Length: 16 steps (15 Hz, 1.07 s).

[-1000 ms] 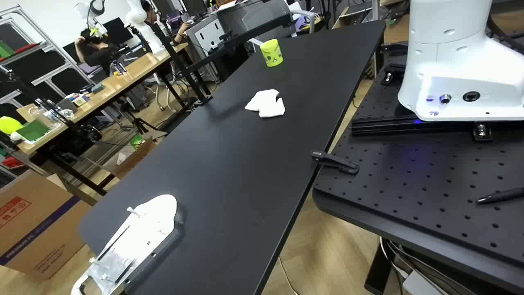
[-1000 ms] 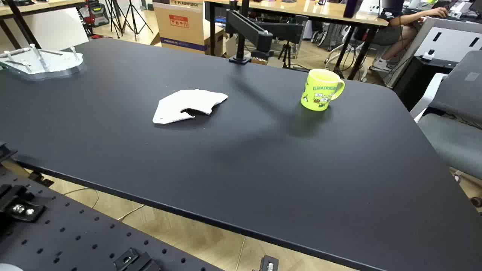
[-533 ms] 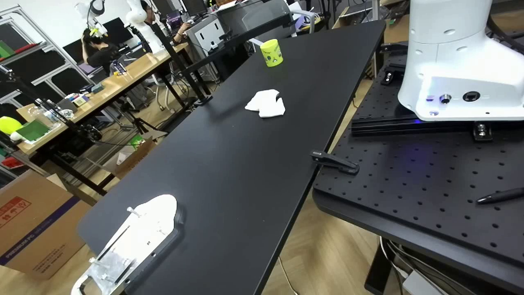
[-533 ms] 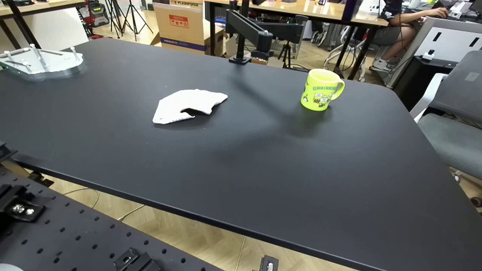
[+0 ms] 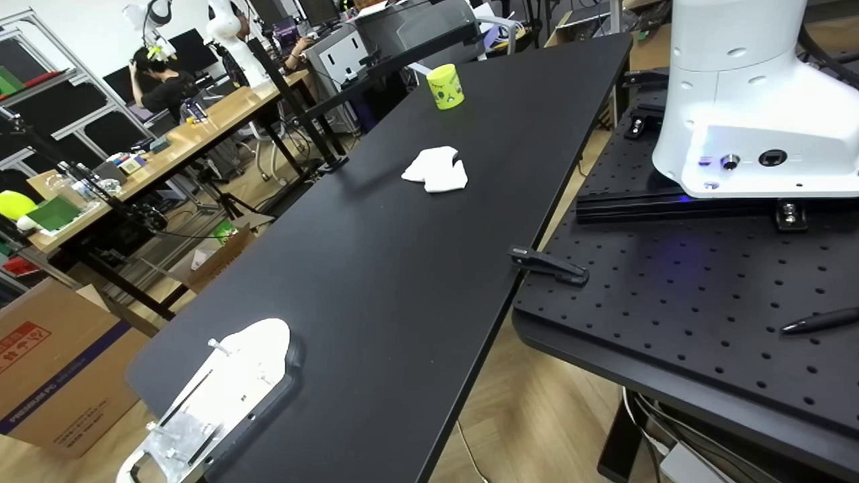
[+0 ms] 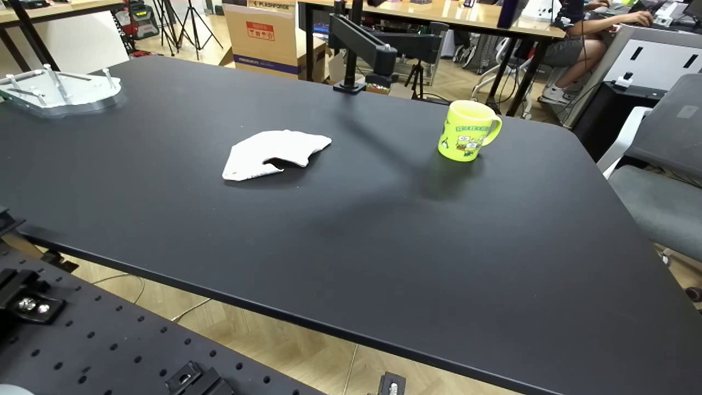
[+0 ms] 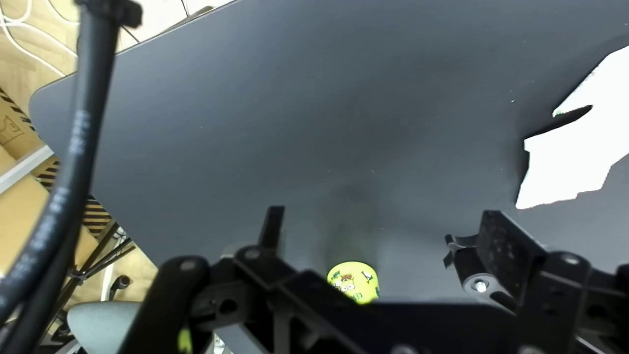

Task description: Put the white towel on the black rod

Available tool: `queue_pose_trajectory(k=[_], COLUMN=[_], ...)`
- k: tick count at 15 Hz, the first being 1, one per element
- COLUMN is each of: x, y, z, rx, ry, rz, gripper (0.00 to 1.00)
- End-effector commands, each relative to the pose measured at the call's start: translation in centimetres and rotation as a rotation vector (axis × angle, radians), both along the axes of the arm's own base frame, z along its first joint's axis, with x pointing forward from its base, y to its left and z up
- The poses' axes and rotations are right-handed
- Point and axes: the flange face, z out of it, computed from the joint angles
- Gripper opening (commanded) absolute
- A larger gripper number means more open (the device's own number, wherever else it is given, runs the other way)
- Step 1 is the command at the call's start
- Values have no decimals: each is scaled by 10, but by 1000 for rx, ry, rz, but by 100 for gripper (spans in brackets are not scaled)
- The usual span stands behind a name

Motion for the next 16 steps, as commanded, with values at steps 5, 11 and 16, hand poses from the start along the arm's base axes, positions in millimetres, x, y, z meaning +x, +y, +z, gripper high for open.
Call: queue_pose_trajectory(k=[5, 11, 16], x=[64, 105, 105], y=[65, 121, 142], z=[-35, -71, -80], rx=[-128, -167, -156], ry=[-9, -51, -29], rz=[-57, -260, -235], gripper=[100, 100, 100])
